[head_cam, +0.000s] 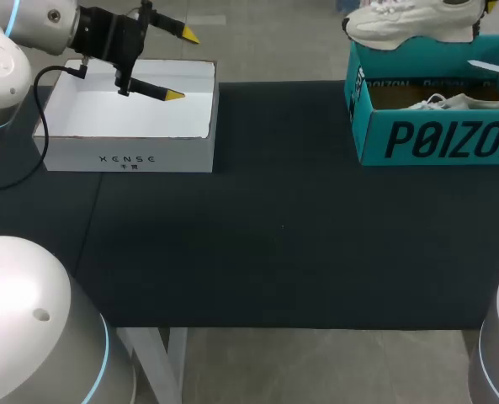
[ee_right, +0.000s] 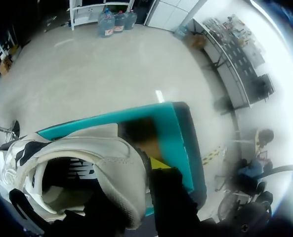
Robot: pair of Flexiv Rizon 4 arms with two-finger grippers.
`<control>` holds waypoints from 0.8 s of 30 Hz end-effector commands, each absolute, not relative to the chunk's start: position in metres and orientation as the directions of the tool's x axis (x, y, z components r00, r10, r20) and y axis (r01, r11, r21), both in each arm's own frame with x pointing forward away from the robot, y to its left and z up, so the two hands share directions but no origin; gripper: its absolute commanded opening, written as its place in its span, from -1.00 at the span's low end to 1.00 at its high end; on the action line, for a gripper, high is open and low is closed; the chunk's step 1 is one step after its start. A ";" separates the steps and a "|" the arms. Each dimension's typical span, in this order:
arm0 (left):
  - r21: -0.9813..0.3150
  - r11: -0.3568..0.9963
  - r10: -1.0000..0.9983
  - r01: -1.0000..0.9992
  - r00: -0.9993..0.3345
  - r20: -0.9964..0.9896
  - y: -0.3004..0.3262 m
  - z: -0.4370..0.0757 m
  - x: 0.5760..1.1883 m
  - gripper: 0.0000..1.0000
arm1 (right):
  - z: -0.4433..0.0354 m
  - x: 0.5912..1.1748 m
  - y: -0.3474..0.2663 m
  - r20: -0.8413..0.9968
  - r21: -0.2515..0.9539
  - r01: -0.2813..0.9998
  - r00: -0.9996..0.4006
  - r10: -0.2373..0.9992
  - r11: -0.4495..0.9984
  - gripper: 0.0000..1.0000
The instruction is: Take the shoe out of the shoebox, open the shoe tongue, remove and reinsert the insole, then place the shoe into the shoebox
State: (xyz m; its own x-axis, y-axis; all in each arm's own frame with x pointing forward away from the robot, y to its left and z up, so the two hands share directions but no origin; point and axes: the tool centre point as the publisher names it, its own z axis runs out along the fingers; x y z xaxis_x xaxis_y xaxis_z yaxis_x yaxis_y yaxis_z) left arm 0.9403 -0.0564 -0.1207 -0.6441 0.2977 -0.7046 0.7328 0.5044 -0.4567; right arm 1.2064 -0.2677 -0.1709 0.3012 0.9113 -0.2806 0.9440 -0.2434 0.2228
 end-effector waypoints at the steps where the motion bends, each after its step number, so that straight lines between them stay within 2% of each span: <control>1: -0.455 0.506 0.298 0.733 -0.644 -0.705 -0.057 -0.121 0.940 1.00 | -0.175 1.182 -0.280 -0.261 0.272 0.932 0.312 0.914 -0.240 -1.00; 9: -0.455 0.506 0.298 0.733 -0.644 -0.705 -0.057 -0.121 0.940 1.00 | -0.203 1.178 -0.303 -0.302 0.312 0.898 0.405 0.863 -0.312 -1.00; 24: -0.455 0.506 0.298 0.733 -0.644 -0.705 -0.057 -0.121 0.940 1.00 | -0.235 1.177 -0.329 -0.278 0.294 0.907 0.384 0.881 -0.302 -1.00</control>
State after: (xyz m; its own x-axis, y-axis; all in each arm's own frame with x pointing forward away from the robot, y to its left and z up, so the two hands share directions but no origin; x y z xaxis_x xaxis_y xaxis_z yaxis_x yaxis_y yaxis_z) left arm 0.9403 -0.0564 -0.1206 -0.6441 0.2978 -0.7046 0.7328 0.5044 -0.4567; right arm 1.1756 -0.3258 -0.2309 0.3864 0.8769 -0.2859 0.9060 -0.3027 0.2959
